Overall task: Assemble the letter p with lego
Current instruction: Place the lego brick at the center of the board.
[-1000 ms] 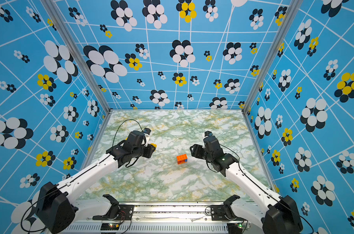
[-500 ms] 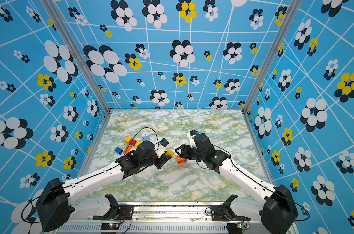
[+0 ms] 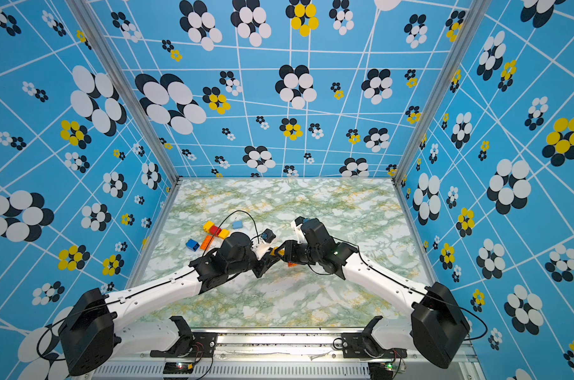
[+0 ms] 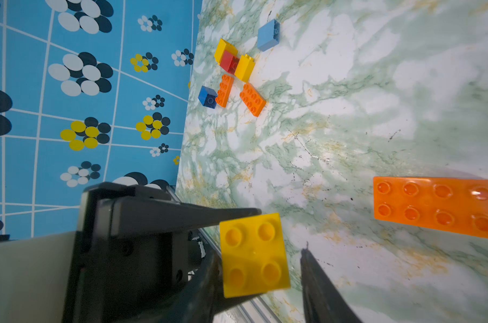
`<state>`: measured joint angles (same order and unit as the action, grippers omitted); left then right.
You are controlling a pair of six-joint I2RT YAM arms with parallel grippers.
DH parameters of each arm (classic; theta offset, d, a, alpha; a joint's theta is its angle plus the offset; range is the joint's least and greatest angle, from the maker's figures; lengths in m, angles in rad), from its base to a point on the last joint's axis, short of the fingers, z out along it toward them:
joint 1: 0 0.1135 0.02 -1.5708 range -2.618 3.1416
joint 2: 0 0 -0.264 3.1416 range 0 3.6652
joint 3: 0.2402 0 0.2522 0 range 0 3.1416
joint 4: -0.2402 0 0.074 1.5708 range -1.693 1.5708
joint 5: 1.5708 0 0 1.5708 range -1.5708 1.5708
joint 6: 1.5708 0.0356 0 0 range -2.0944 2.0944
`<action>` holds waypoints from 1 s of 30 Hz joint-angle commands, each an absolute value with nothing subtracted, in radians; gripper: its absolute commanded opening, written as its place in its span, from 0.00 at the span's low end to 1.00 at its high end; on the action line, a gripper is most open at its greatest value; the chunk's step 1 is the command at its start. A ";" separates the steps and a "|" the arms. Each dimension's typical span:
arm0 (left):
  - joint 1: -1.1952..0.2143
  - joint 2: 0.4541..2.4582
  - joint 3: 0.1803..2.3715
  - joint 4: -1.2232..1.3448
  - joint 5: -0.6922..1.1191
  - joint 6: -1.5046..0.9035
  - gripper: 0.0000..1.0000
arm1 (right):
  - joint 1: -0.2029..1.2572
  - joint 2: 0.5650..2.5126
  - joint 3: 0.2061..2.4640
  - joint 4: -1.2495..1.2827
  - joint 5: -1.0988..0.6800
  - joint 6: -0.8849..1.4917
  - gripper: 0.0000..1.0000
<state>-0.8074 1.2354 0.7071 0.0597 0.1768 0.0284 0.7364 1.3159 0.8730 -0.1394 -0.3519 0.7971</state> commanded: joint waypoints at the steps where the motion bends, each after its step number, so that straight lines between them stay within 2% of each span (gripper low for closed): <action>1: -0.817 1.228 0.689 0.101 0.197 0.046 0.14 | 0.750 1.334 0.905 -0.112 -0.376 0.813 0.43; 5: -0.818 1.216 0.673 0.109 0.193 0.048 0.15 | 0.753 1.346 0.905 -0.109 -0.371 0.815 0.32; 8: -0.817 1.203 0.661 0.116 0.179 0.043 0.20 | 0.753 1.348 0.909 -0.115 -0.350 0.812 0.23; 10: -0.817 1.183 0.650 0.111 0.147 0.033 0.31 | 0.753 1.346 0.913 -0.127 -0.315 0.810 0.19; 13: -0.810 1.118 0.609 0.109 0.064 0.007 0.61 | 0.757 1.350 0.923 -0.163 -0.232 0.787 0.17; 16: -0.787 0.995 0.526 0.158 -0.036 -0.031 0.78 | 0.781 1.362 0.942 -0.224 -0.105 0.774 0.14; 21: -0.618 0.764 0.435 0.107 -0.100 -0.186 0.89 | 0.872 1.415 0.999 -0.289 0.074 0.766 0.15; 26: -0.427 0.596 0.422 -0.102 -0.259 -0.312 0.90 | 0.970 1.533 1.044 -0.289 0.204 0.777 0.14; 30: -0.326 0.523 0.406 -0.211 -0.318 -0.383 0.96 | 1.044 1.647 1.109 -0.328 0.310 0.807 0.14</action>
